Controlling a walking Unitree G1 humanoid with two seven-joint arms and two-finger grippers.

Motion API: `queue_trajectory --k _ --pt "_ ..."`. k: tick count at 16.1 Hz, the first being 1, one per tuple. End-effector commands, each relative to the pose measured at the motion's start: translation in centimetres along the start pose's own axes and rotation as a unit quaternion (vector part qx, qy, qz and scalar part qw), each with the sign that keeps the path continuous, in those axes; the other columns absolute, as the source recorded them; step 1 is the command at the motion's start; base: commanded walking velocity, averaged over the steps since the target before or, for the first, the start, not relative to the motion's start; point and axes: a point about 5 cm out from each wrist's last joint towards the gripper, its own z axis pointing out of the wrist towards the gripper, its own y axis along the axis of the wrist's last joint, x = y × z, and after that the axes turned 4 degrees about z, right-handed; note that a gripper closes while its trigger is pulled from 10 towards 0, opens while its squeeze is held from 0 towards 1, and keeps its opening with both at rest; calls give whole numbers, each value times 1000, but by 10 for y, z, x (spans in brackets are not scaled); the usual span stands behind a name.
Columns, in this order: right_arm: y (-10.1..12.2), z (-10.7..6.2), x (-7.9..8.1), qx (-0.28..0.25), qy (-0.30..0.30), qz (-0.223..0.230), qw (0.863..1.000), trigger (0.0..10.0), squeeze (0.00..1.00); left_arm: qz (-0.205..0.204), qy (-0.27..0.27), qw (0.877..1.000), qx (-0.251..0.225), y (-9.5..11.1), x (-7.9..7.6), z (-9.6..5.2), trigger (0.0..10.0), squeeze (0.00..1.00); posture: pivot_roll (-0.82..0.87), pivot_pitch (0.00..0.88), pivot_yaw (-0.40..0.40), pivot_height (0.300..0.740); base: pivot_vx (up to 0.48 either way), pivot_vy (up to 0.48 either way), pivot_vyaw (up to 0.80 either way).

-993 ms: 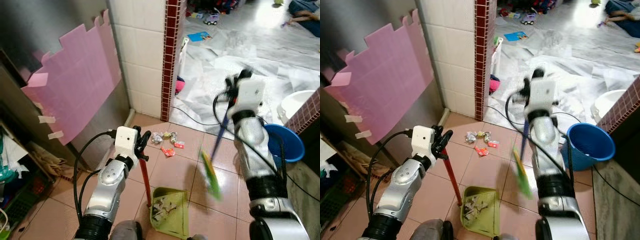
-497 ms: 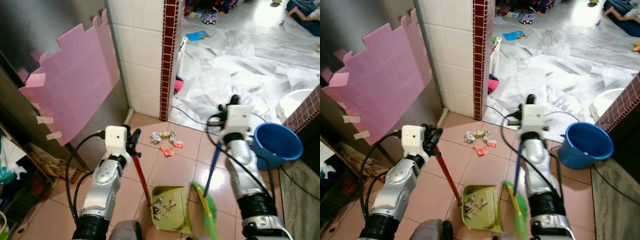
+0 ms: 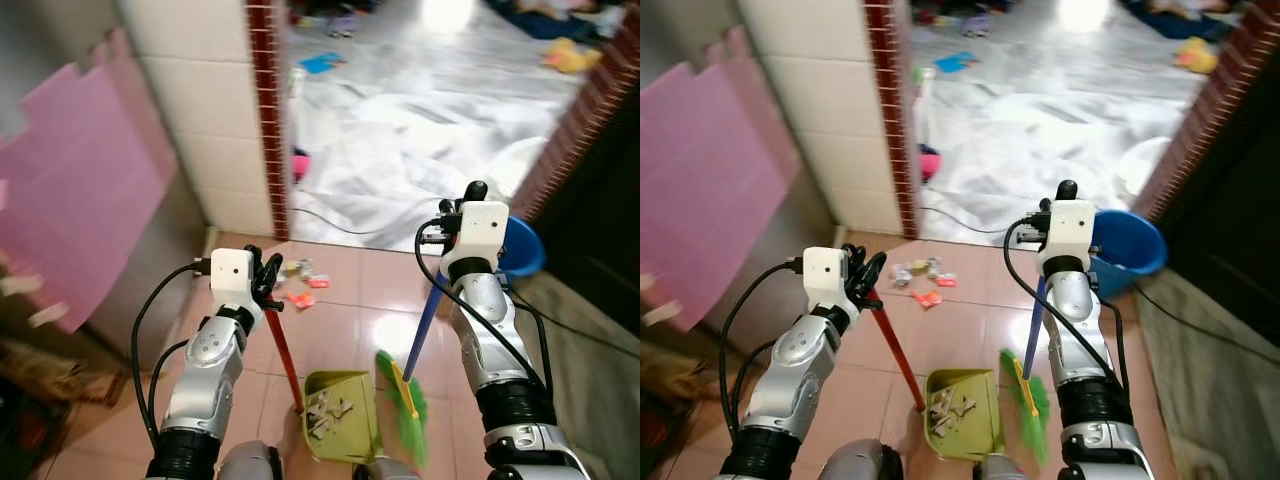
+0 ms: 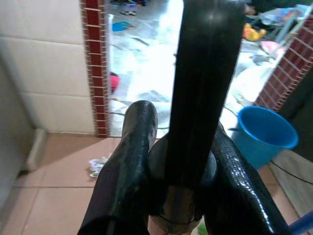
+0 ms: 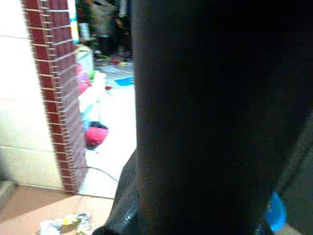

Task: Sweep floor

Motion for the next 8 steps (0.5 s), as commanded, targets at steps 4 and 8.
queue_trajectory --k 4,8 --pt "5 2 -9 -10 -26 -25 999 10000 0 -16 16 999 -49 23 6 2 10000 0 14 0 17 740 0 0 -800" --pt "4 2 -7 -10 -27 -25 999 10000 0 -16 16 998 -51 24 6 3 10000 0 15 0 19 740 0 0 -800"
